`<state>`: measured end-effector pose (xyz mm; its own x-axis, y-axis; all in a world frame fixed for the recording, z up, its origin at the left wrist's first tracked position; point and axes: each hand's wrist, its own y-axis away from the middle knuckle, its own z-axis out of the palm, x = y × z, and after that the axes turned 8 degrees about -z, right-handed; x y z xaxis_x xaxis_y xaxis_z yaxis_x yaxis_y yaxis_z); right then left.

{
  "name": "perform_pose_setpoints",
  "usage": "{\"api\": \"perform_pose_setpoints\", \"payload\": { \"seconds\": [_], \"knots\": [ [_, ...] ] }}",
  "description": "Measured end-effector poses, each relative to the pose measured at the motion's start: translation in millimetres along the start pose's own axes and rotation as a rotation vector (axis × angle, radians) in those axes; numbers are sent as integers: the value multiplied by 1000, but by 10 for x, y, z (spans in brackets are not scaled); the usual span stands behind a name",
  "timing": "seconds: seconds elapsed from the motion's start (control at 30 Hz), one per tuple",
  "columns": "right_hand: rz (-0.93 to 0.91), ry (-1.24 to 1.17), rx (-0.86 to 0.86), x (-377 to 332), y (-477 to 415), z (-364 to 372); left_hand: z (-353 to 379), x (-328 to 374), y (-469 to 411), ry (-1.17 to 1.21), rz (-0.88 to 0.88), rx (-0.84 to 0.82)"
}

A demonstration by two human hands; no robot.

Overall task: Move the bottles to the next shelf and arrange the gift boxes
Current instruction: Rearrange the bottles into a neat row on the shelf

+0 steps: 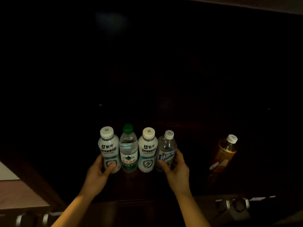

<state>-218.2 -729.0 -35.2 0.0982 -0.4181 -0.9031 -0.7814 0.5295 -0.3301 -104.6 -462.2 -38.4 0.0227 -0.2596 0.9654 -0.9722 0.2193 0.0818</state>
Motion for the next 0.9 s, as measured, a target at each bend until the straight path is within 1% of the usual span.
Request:
{"api": "perform_pose_setpoints", "payload": {
  "seconds": [0.2,0.27,0.3,0.37,0.43,0.5,0.57,0.63,0.7,0.73,0.83,0.9],
  "knots": [
    [2,-4,-27,-62,6,-44,-1,-9,9,-23,3,9],
    [6,5,3,-105,23,-145,-1,-8,8,-24,8,6],
    [8,17,53,-134,47,-216,0,-11,7,-23,11,3],
    [-47,36,205,-198,120,-422,1,-19,-2,-21,9,0],
    [-148,104,402,-232,195,-714,2,-30,-10,-10,6,-1],
    [-238,224,596,-194,217,-1055,7,-39,-12,-12,12,5],
    [-225,331,681,-102,163,-1360,15,-45,-11,-13,18,11],
    [-63,342,640,54,55,-1583,28,-47,-12,-8,18,9],
    [128,282,505,212,-59,-1717,33,-45,-14,-12,18,12],
    [174,251,429,279,-106,-1760,34,-44,-15,-15,18,15],
    [182,194,265,447,-207,-1794,28,-47,-22,-14,14,11],
    [166,185,238,542,-216,-1761,29,-43,-18,-16,13,11]
  ]
}}
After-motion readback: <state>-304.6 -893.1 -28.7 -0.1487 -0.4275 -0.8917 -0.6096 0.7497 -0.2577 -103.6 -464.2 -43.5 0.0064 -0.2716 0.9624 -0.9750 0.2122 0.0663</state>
